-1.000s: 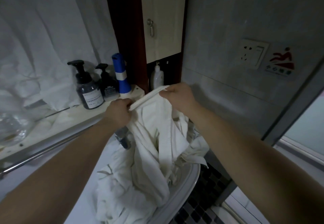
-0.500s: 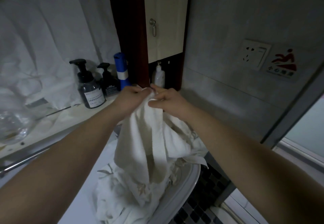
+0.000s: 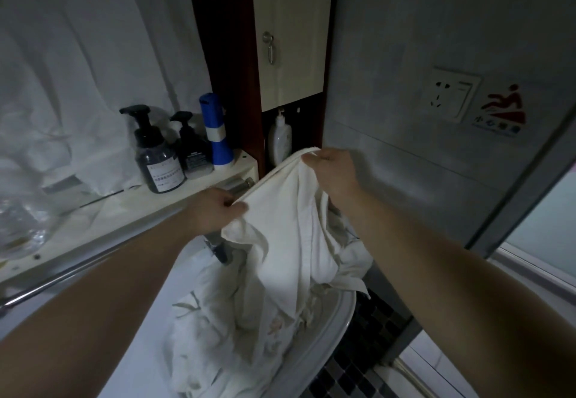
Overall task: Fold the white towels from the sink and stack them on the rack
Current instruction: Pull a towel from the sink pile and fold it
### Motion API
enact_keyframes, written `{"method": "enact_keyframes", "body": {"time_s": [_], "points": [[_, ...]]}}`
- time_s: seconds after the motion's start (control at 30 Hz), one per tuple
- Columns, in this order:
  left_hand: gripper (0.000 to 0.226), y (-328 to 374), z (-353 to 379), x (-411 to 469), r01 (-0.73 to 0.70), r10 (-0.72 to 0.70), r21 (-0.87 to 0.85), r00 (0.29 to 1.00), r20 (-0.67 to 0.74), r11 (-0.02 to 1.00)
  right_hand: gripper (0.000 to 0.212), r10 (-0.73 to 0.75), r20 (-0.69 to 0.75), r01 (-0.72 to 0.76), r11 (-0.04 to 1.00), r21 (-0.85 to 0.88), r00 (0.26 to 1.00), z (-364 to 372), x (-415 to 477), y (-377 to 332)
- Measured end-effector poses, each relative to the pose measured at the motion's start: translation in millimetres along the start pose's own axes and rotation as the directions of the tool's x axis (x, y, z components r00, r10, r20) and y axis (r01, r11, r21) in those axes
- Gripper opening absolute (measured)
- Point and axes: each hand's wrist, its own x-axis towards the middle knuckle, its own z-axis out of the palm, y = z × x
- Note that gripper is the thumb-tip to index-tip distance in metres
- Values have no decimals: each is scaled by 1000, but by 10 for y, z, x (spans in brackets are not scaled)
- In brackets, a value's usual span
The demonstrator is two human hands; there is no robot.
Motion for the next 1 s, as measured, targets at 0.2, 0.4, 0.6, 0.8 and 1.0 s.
{"method": "enact_keyframes", "body": {"time_s": [0.2,0.4,0.6,0.8,1.0], "points": [[25,94,0,-38,135,-119,-668,990,70,732,28,-41,64,57,962,-268,997,57,1,52],[19,476,-68,-28,36,35,-927,998,53,373,41,-169,176,218,923,-317,970,68,-77,-50],[47,580,-69,-64,-108,218,-885,976,-7,453,26,-103,255,161,962,-219,961,-7,-93,-78],[9,636,70,12,-376,275,-592,927,-257,713,4,13,329,-35,998,60,944,-92,-213,-77],[6,716,165,115,-434,295,-517,896,-332,738,10,69,437,-149,977,151,897,-189,-318,-75]]}}
